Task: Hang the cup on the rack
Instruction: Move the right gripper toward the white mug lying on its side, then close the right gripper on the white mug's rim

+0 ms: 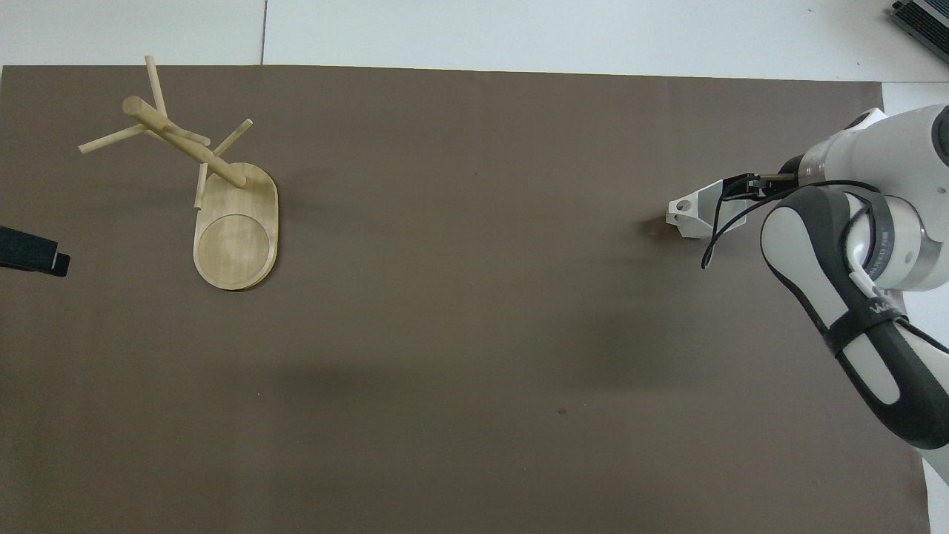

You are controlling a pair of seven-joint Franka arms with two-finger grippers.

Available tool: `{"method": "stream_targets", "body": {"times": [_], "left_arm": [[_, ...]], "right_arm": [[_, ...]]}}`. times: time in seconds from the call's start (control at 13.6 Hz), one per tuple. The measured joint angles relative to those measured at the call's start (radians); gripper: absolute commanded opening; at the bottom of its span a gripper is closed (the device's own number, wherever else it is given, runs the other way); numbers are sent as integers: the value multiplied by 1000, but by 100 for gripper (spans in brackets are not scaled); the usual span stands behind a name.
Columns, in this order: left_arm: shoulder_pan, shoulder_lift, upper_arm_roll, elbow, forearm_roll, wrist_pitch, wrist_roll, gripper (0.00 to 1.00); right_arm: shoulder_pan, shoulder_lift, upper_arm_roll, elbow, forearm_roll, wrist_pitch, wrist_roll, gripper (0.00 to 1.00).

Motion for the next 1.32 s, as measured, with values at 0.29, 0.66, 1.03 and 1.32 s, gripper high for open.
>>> {"method": "stream_targets", "body": {"times": [0.29,0.66,1.03,1.32], "left_arm": [[0,0,0,0,0,0,0,100],[0,0,0,-2,0,-1,0,100],[-1,-1,-2,-2,0,1,1,100],[-4,-1,-5,-2,0,1,1,100]], "right_arm": [[0,0,3,-8,0,0,2,94],[0,0,4,-11,0,0,2,52],[0,0,14,-11,1,0,3,22],[0,0,20,-11,1,0,5,15]]}}
